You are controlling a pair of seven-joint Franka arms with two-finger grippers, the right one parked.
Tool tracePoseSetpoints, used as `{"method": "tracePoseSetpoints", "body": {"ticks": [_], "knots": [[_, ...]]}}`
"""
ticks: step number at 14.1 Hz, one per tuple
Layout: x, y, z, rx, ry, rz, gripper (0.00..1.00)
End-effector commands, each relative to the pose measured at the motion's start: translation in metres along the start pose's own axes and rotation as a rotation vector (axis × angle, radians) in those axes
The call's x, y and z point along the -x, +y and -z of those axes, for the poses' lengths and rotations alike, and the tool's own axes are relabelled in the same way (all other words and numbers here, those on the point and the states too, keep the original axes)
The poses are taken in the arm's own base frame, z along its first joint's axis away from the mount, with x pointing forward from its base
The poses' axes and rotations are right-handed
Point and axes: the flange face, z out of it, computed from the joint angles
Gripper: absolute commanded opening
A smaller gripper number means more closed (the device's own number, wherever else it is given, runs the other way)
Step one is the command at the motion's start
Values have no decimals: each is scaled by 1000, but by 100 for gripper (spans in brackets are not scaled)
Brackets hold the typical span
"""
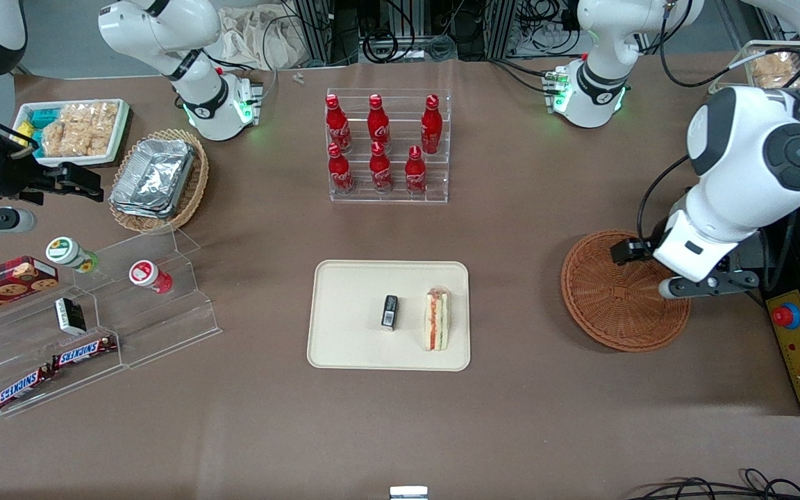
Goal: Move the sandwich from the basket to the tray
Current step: 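Open the left gripper to release the sandwich and withdraw toward the basket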
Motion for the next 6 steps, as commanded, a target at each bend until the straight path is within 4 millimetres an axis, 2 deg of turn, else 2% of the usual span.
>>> {"method": "tracePoseSetpoints", "body": {"ticks": [1,3,6], "knots": [[-17,-11,20,25,-6,8,100],[-29,-10,28,35,16,5,100],[-31,-10,35,38,25,-16,100]]}}
